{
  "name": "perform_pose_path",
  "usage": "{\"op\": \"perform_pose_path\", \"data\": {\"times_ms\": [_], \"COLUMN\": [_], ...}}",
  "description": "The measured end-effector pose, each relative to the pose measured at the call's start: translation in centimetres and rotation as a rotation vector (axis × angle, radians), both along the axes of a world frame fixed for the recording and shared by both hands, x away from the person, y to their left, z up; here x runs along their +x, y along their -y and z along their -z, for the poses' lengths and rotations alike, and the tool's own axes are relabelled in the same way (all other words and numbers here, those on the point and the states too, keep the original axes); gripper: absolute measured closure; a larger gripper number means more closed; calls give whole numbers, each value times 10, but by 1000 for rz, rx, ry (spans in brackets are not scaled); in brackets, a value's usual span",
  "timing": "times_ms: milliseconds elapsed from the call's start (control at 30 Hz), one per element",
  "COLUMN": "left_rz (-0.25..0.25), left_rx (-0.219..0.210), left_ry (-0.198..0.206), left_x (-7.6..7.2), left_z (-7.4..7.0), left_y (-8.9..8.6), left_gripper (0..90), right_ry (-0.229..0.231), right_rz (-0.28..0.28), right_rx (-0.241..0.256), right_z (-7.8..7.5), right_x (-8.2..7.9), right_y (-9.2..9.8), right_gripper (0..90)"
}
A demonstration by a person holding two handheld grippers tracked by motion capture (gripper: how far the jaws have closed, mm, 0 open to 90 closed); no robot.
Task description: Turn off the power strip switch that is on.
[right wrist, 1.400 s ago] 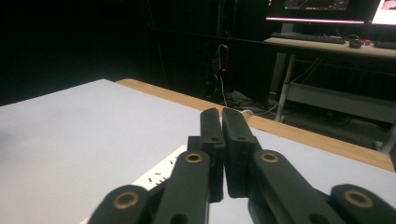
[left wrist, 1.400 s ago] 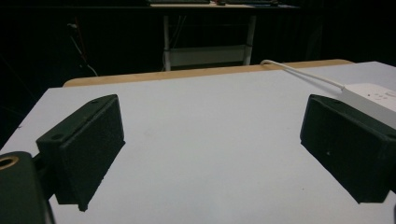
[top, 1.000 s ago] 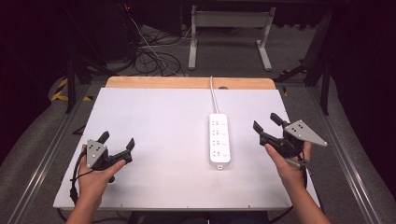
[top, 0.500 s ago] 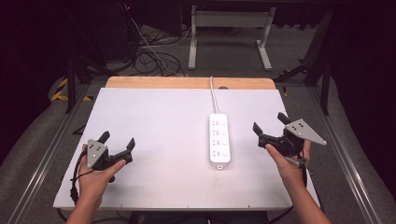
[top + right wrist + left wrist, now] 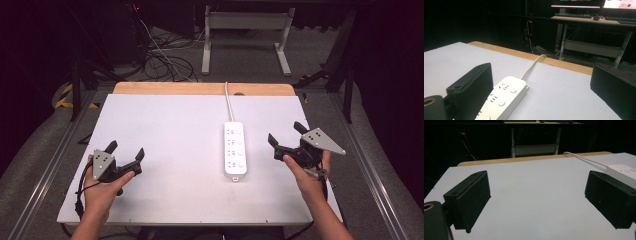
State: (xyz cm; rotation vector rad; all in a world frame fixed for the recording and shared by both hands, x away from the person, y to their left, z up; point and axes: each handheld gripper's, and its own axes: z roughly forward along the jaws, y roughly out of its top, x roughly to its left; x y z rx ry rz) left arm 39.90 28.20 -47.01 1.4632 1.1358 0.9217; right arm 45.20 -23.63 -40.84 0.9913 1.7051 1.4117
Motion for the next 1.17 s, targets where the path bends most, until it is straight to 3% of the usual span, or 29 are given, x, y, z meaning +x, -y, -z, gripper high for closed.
{"op": "perform_pose_path", "data": {"times_ms": [1167], "left_rz": [3], "left_rx": [3], "left_ry": [-5], "left_x": [2], "left_z": [0], "left_y": [2], "left_gripper": [67], "right_ry": [-20], "right_rz": [-3], "right_rx": [-12], "right_z": [4], "right_x": [1], "right_y": [0], "right_gripper": [71]}}
